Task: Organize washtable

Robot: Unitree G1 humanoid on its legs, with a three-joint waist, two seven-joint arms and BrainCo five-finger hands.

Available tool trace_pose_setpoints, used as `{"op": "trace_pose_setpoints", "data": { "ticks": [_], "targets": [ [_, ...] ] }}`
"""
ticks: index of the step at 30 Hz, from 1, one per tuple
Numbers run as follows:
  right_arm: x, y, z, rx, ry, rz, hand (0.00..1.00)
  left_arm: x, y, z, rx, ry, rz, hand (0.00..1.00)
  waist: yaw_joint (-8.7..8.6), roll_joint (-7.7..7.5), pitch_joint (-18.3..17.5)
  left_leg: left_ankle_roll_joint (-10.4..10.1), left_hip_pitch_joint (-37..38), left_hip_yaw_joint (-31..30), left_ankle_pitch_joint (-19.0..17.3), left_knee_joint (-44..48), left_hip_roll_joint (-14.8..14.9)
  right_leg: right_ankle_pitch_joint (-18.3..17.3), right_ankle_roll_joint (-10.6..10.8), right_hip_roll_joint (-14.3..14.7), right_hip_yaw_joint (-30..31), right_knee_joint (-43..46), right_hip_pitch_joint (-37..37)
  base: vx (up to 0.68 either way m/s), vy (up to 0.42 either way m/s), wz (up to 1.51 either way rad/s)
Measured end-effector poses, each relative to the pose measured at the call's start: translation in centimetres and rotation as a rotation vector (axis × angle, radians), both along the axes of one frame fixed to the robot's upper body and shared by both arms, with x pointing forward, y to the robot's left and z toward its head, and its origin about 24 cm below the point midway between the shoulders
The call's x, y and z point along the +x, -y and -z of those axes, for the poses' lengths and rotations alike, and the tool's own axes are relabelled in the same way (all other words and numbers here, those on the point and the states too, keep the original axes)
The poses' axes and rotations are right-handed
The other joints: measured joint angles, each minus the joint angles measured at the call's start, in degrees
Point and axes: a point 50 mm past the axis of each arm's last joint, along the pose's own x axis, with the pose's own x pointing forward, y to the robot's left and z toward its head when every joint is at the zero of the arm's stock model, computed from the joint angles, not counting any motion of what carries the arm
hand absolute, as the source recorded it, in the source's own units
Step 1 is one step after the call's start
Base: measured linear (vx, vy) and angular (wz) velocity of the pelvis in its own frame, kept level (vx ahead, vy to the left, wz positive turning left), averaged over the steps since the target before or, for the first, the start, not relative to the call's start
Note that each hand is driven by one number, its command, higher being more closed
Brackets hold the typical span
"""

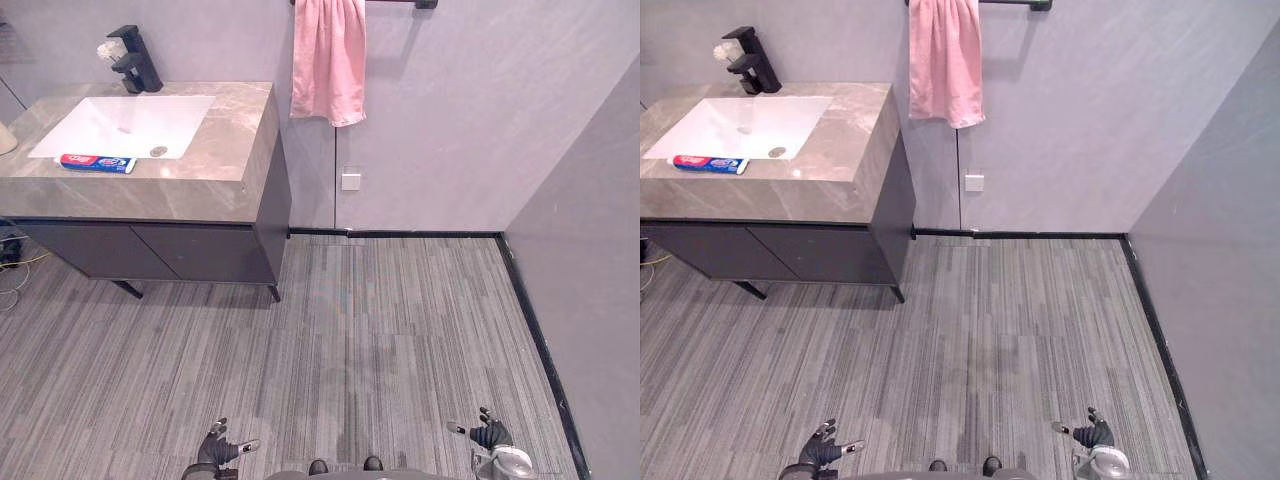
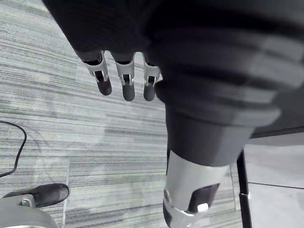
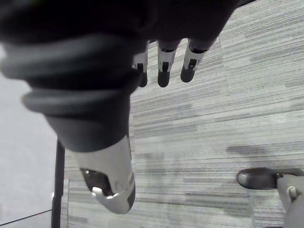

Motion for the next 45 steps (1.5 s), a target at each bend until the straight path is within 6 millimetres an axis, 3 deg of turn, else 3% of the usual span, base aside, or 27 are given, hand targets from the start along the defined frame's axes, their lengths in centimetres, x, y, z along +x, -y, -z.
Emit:
{"op": "trace_pose_setpoints", "data": {
  "ticks": [20, 31, 34, 36, 38, 40, 42, 45],
  "targets": [
    [-0.1, 0.3, -0.1, 0.003, 0.013, 0.063, 0.0, -0.2, -0.2, 0.0, 0.014, -0.001, -0.022, 0.0, 0.02, 0.61, 0.33, -0.35, -0.26, 1.99, -0.62, -0.26, 1.23, 2.28, -0.88, 1.45, 2.72, -2.85, -0.27, -0.01, -0.013, -0.07],
    [0.4, 0.3, -0.2, 0.004, 0.022, 0.062, 0.0, 0.3, -0.2, -0.1, 0.013, 0.012, -0.026, 0.0, 1.39, 1.01, 0.38, 0.28, -3.73, 5.58, -6.12, 6.27, 2.47, 1.95, -0.45, 2.34, 6.74, -2.65, -2.19, 0.05, 0.005, -0.21],
    [1.2, 0.3, -0.5, 0.011, 0.051, 0.072, 0.0, 0.4, -0.2, -0.2, 0.011, 0.021, -0.031, 0.0, 1.48, 1.53, 0.71, 0.79, -5.3, 6.77, -9.78, 10.94, 3.32, -1.48, 0.24, 3.19, 8.45, 3.07, -4.9, 0.08, 0.041, -0.31],
    [1.3, 0.3, -0.6, 0.013, 0.06, 0.078, 0.0, 0.9, -0.2, -0.4, 0.013, 0.042, -0.023, 0.0, 1.46, 1.77, 1.08, 1.3, -5.64, 7.36, -12.38, 14.08, 3.38, -6.5, 1.89, 3.31, 8.53, 12.4, -8.19, 0.11, 0.069, -0.17],
    [1.3, 0.1, -0.5, 0.023, 0.063, 0.082, 0.0, 1.9, 0.0, -0.8, 0.016, 0.072, -0.004, 0.0, 1.35, 2.21, 2.59, 2.2, -4.5, 8.1, -14.28, 17.05, 3.25, -10.09, 5.39, 3.14, 6.87, 30.78, -14.79, 0.1, 0.064, -0.03],
    [1.2, -0.4, -0.3, 0.035, 0.054, 0.077, 0.0, 2.5, -0.1, -1.0, 0.025, 0.084, 0.017, 0.0, 1.35, 1.71, 3.96, 2.73, -1.76, 8.02, -15.57, 16.91, 2.31, -12.33, 4.88, 0.73, 1.96, 41.29, -18.77, 0.1, 0.075, 0.08],
    [1.3, -0.5, -0.3, 0.037, 0.055, 0.072, 0.0, 2.8, -0.2, -1.1, 0.029, 0.089, 0.024, 0.0, 1.45, 2.06, 4.42, 2.53, 0.25, 7.9, -17.02, 16.43, 2.13, -14.22, 4.65, -1.03, -2.08, 42.84, -21.04, 0.17, 0.064, 0.02],
    [1.6, -0.5, -0.4, 0.029, 0.056, 0.04, 0.0, 3.4, -0.2, -1.3, 0.031, 0.108, 0.029, 0.0, 0.65, 1.94, 4.66, 1.99, 1.9, 5.89, -17.33, 14.88, 3.42, -13.75, 3.82, -0.51, -5.24, 34.91, -25.19, 0.28, -0.004, 0.27]
  ]
}}
